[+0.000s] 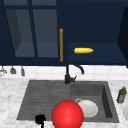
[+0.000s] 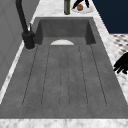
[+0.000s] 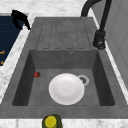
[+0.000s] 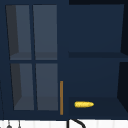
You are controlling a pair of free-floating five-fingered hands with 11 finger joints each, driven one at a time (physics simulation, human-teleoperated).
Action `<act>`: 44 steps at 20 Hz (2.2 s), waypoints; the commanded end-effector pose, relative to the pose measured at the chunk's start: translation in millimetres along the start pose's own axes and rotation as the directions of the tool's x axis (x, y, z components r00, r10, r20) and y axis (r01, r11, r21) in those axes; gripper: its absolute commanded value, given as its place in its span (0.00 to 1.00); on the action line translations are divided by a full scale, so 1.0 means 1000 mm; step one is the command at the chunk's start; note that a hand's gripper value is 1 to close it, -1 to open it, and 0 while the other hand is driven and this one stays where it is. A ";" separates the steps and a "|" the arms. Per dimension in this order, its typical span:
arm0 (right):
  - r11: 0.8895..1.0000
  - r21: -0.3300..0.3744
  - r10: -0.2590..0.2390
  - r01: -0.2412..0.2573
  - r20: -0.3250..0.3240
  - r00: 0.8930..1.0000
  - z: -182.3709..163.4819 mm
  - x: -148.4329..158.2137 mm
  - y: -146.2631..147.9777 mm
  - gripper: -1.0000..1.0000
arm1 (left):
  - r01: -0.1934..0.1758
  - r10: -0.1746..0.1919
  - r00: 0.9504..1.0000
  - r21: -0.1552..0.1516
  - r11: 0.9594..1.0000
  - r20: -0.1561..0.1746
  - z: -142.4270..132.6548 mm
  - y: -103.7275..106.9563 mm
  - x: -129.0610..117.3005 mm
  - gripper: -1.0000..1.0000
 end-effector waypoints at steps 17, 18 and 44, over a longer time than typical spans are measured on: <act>0.982 -0.187 -0.021 0.015 -0.031 0.999 -0.028 0.004 -0.008 1.00 | 0.000 0.000 1.000 0.000 1.000 0.000 0.000 0.000 0.000 0.50; 0.981 -0.193 -0.023 0.017 -0.030 0.999 -0.029 0.003 -0.009 1.00 | 0.000 0.000 1.000 0.000 1.000 0.000 0.000 0.000 0.000 0.50; 0.914 -0.405 0.003 -0.037 -0.085 0.996 0.097 0.095 -0.064 1.00 | 0.000 0.000 1.000 0.000 1.000 0.000 0.000 0.000 0.000 0.50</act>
